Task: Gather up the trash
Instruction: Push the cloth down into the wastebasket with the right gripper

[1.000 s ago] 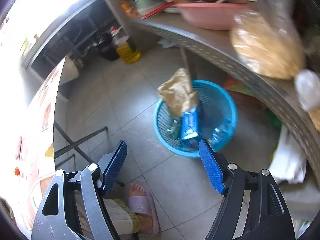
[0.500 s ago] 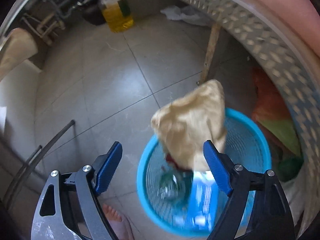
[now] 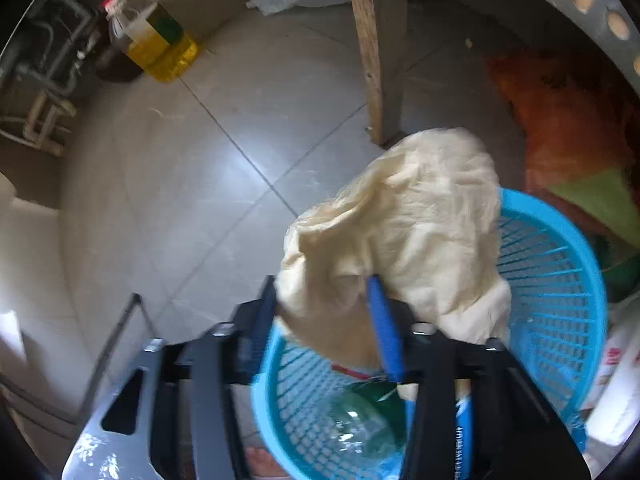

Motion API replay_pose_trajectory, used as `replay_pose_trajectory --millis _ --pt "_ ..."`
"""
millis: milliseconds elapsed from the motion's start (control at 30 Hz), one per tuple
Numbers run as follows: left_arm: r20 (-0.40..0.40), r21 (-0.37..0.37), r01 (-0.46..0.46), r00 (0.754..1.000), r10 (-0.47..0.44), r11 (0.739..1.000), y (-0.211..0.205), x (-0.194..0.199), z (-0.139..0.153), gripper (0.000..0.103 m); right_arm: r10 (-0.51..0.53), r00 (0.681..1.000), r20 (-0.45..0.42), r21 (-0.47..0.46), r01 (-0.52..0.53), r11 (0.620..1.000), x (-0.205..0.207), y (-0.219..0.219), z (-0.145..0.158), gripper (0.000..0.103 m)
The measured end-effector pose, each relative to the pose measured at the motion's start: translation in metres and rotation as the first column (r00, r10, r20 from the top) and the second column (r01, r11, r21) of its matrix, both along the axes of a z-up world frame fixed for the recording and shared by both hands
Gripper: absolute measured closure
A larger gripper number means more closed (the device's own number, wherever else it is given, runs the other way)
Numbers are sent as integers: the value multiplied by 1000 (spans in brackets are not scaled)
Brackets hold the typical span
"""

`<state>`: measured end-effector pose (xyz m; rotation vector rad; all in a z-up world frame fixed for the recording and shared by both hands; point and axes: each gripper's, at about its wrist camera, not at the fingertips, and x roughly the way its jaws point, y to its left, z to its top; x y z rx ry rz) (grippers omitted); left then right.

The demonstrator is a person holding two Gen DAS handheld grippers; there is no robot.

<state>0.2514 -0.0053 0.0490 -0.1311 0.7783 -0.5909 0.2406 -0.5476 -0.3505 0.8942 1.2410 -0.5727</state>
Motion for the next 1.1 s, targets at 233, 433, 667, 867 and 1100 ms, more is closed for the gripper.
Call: replay_pose_trajectory --millis 233,433,667,867,1100 --pt "14 -28 -12 1000 13 1000 7 -7 4 25 26 1000 16 -96 -24 995 -14 9 38 101" --pt "19 -34 -2 1000 3 999 7 -11 3 25 147 988 -42 -421 -151 894 -62 34 107 101" --pt "14 -33 13 1000 -13 999 2 -12 1 25 145 972 -185 -401 -210 892 -117 33 70 101" --pt "18 -14 23 1000 -23 1000 -5 -12 2 25 179 928 -326 -307 -283 909 -126 34 10 101" --pt "14 -11 22 1000 -21 1000 -6 -13 1 25 249 905 -346 -223 -337 915 -136 36 -2 88"
